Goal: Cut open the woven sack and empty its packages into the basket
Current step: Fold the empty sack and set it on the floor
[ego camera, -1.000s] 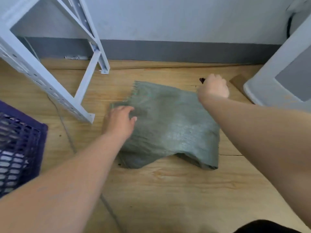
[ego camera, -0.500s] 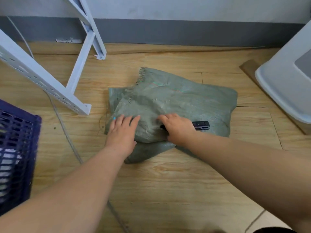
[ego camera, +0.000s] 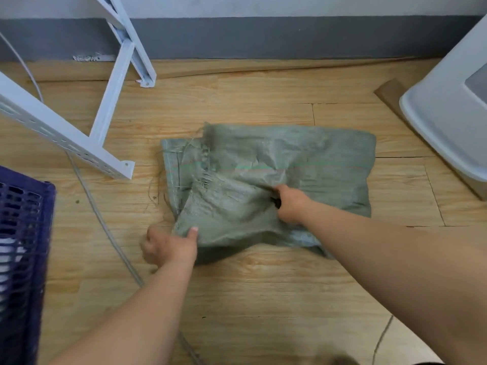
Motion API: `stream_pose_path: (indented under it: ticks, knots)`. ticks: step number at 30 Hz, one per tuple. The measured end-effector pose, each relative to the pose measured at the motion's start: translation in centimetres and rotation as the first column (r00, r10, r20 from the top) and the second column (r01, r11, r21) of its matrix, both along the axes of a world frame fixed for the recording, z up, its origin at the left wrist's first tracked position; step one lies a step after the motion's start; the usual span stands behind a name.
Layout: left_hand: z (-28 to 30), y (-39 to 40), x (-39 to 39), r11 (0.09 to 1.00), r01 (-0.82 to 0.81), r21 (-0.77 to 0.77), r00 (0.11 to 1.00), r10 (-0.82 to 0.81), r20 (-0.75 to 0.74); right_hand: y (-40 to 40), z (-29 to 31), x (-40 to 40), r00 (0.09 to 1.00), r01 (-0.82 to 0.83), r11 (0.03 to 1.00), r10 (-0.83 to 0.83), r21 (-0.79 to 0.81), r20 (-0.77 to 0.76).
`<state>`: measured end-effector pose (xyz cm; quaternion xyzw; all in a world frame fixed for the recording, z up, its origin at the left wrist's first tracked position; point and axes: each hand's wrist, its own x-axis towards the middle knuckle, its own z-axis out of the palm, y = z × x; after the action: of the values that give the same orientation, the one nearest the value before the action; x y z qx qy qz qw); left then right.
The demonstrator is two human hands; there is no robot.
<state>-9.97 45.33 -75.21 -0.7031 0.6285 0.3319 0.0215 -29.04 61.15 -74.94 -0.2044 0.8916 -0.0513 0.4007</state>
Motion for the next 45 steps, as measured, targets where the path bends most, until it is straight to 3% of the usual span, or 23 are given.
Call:
stream_pose_path:
  ticks: [1,2,4,5,11,15,18,20,21,23,26,29,30,32,33,34,36,38,39,41,42,43,45]
  knots:
    - [-0.2,0.1,0.2,0.949,-0.214,0.233,0.973,0.228,-0.035,0.2,-0.4,0.4,0.998,-0.026,0.998,0.023,0.051,0.064]
    - [-0.6,0.4,0.4,0.826,-0.314,0.469,0.918,0.39,-0.073,0.3,-0.6,0.7,0.991,-0.052,0.994,0.04,0.094,0.124]
    - [-1.0,1.7,0.8,0.65,-0.247,0.719,0.863,0.484,-0.141,0.4,-0.7,1.0,0.977,-0.101,0.986,0.074,0.13,0.201]
    - [-1.4,2.2,0.8,0.638,-0.225,0.736,0.848,0.501,-0.175,0.5,-0.6,1.0,0.974,-0.109,0.985,0.079,0.133,0.211]
    - [-0.9,1.2,-1.7,0.673,-0.143,0.726,0.676,0.602,-0.425,0.8,0.0,1.6,0.975,-0.151,0.986,0.137,0.067,0.174]
    - [1.2,0.7,-4.0,0.748,0.024,0.663,0.776,0.404,-0.485,0.0,-0.7,2.4,0.968,-0.147,0.988,0.154,-0.045,0.198]
    - [3.2,1.1,-5.6,0.949,-0.003,0.314,0.835,0.176,-0.522,-1.2,-0.3,3.6,0.959,-0.18,0.974,0.206,-0.14,0.194]
    - [4.5,1.9,-6.6,0.985,0.174,-0.011,0.854,-0.156,-0.496,-2.5,-0.6,4.7,0.956,-0.21,0.962,0.24,-0.175,0.169]
    - [4.7,2.4,-7.0,0.931,0.326,-0.163,0.823,-0.364,-0.437,-3.0,-0.9,5.1,0.952,-0.247,0.954,0.272,-0.173,0.143]
    - [4.6,3.1,-7.6,0.727,0.59,-0.35,0.667,-0.684,-0.297,-3.7,-1.6,5.5,0.943,-0.306,0.937,0.323,-0.171,0.083]
    - [4.2,2.8,-7.7,0.545,0.745,-0.384,0.505,-0.837,-0.209,-2.5,-1.0,4.1,0.971,-0.24,0.949,0.234,-0.205,-0.049]
    - [4.4,2.4,-7.2,0.384,0.861,-0.334,0.376,-0.922,-0.092,0.3,0.4,1.1,0.977,0.081,0.959,-0.13,-0.271,-0.169]
    - [4.7,2.7,-7.2,0.287,0.903,-0.32,0.297,-0.955,-0.019,1.1,1.0,0.1,0.919,0.265,0.909,-0.339,-0.323,-0.2]
    - [5.1,3.6,-7.1,0.051,0.964,-0.262,0.089,-0.987,0.135,2.3,2.5,-1.5,0.651,0.588,0.643,-0.736,-0.491,-0.184]
    - [5.0,4.2,-7.2,-0.057,0.974,-0.217,-0.013,-0.98,0.198,2.5,3.3,-2.1,0.519,0.652,0.502,-0.842,-0.568,-0.149]
    - [4.6,4.7,-7.4,-0.151,0.974,-0.169,-0.105,-0.962,0.254,2.4,4.2,-2.4,0.457,0.642,0.433,-0.879,-0.633,-0.138]
    - [3.8,5.6,-7.7,-0.272,0.96,-0.071,-0.234,-0.912,0.336,1.4,5.9,-2.2,0.538,0.465,0.509,-0.812,-0.724,-0.225]
    - [3.3,6.4,-8.1,-0.304,0.952,0.033,-0.294,-0.881,0.371,-0.3,7.4,-0.7,0.706,0.088,0.653,-0.574,-0.753,-0.415]
    - [3.1,6.7,-8.2,-0.303,0.949,0.092,-0.315,-0.872,0.375,-1.1,7.6,0.3,0.743,-0.137,0.698,-0.397,-0.703,-0.539]
    - [2.9,7.2,-8.3,-0.339,0.927,0.161,-0.375,-0.843,0.384,-2.0,6.8,1.9,0.668,-0.489,0.716,-0.058,-0.497,-0.742]
    - [2.6,7.2,-8.2,-0.364,0.918,0.159,-0.397,-0.829,0.393,-1.8,6.0,2.2,0.609,-0.563,0.739,0.068,-0.37,-0.79]
    - [2.5,7.1,-8.0,-0.373,0.916,0.148,-0.401,-0.828,0.392,-1.3,5.1,2.2,0.617,-0.543,0.798,0.168,-0.261,-0.769]
    - [2.0,6.7,-7.2,-0.348,0.927,0.14,-0.375,-0.87,0.319,0.4,3.0,1.2,0.808,-0.306,0.95,0.223,-0.064,-0.545]
